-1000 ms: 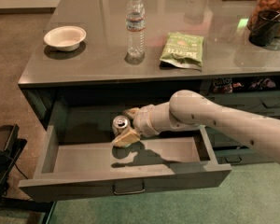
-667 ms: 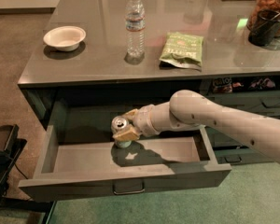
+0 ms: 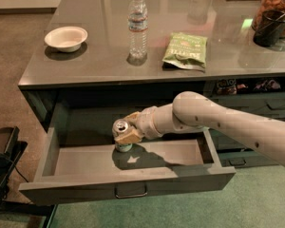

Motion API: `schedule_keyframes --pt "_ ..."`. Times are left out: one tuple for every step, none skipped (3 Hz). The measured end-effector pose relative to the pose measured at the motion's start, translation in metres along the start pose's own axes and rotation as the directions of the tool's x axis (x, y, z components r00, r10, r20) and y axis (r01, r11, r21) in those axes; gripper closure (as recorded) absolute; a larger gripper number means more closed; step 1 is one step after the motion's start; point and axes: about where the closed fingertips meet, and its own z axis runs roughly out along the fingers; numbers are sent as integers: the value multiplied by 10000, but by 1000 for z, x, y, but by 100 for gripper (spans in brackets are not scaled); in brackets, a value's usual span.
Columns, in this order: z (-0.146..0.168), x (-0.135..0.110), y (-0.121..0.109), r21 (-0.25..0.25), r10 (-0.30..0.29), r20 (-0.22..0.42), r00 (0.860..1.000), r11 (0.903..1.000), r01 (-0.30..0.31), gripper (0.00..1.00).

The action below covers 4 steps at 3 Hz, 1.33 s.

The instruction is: Pick 7up can from top drawer and place on counter

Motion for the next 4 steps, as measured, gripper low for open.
schedule_keyframes --pt "-17 -34 -3 -52 -175 160 9997 9998 175 100" --pt "-47 -91 -10 -116 -421 248 9988 9990 424 100" --pt "-81 -153 -18 -221 -804 163 9966 9965 807 100" --pt "-119 -223 -26 -122 -1402 184 9900 9900 1404 100"
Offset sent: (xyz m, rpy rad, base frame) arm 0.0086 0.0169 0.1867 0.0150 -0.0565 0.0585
